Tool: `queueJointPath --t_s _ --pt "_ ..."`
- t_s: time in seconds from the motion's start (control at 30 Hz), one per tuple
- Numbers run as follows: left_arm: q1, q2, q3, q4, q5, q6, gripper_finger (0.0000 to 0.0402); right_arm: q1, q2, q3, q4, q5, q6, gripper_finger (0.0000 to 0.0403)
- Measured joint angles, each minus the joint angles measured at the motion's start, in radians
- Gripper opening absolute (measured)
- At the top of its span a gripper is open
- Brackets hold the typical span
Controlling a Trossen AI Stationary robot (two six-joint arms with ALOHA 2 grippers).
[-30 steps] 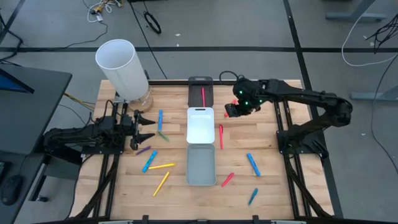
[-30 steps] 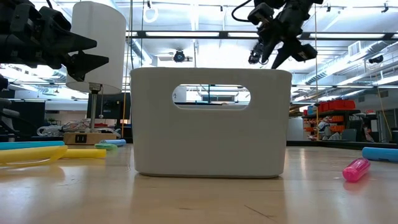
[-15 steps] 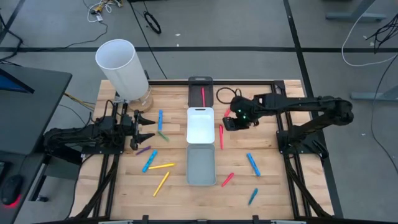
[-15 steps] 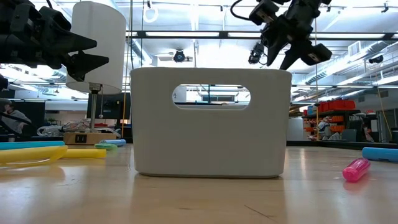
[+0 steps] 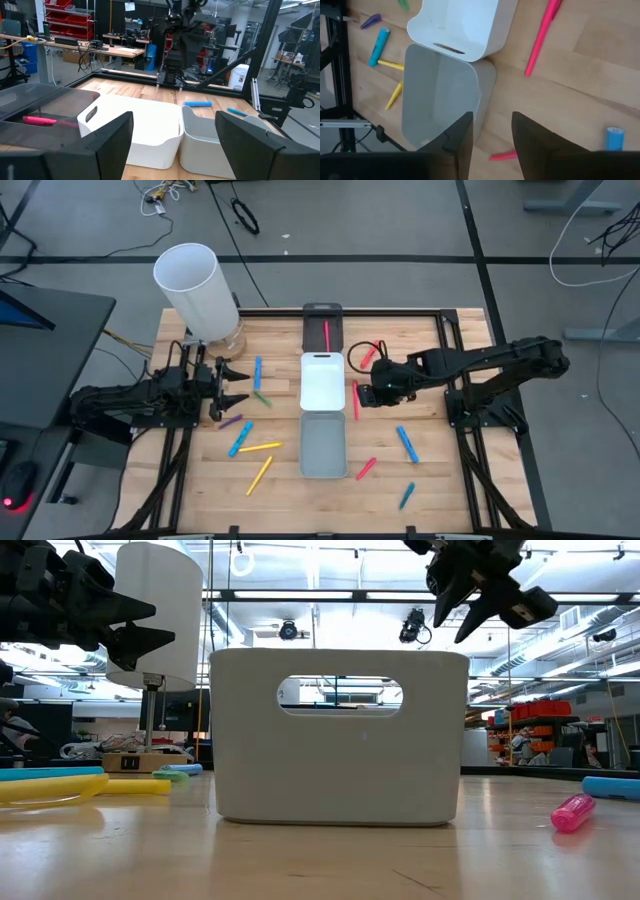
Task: Pick & Place Markers
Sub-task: Put the large pink pen into the black bin
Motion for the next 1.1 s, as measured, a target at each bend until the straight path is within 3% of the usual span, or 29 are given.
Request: queueJointPath --t_s 0.47,1.1 --pt "0.0 0.0 0.0 0.0 0.0 0.0 0.0288 0.008 0.091 0.0 -0.008 0.142 0.037 0.0134" --pt "0.0 0.0 0.0 0.0 0.0 0.0 0.0288 -0.039 0.207 0.0 -0.004 0.169 0.041 0.0134"
